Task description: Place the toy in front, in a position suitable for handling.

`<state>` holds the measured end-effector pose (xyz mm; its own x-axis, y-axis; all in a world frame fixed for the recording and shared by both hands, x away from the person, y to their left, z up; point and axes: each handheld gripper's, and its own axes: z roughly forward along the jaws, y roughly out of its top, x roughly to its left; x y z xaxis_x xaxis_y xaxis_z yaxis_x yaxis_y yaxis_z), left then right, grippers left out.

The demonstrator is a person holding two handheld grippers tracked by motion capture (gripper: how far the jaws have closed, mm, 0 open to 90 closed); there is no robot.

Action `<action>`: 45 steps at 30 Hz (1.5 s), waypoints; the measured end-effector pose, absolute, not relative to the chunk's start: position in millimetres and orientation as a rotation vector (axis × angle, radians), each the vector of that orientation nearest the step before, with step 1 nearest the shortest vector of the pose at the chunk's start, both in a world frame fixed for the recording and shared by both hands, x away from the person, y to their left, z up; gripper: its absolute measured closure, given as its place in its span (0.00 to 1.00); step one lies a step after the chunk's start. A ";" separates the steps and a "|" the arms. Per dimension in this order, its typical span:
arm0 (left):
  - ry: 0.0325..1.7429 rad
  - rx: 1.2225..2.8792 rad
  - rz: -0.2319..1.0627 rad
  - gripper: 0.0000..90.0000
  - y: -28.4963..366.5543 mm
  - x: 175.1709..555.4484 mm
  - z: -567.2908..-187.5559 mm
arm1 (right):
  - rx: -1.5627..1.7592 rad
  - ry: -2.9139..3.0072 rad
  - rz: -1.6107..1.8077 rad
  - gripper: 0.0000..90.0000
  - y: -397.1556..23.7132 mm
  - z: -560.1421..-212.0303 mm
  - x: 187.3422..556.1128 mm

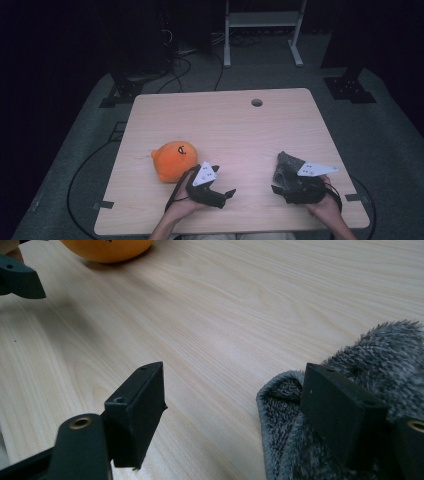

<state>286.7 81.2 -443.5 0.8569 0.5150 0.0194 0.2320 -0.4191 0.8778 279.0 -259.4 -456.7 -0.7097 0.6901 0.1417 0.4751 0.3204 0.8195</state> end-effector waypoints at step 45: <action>0.568 1.829 0.578 0.07 168.5 292.8 -379.9 | 1.056 2.332 1.364 0.27 -255.0 -455.3 278.2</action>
<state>292.8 168.5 -379.9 0.7675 0.6305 0.1163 0.1046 -0.3021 0.9475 278.2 -255.0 -455.3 -0.7099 0.6892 0.1451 0.4643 0.3030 0.8322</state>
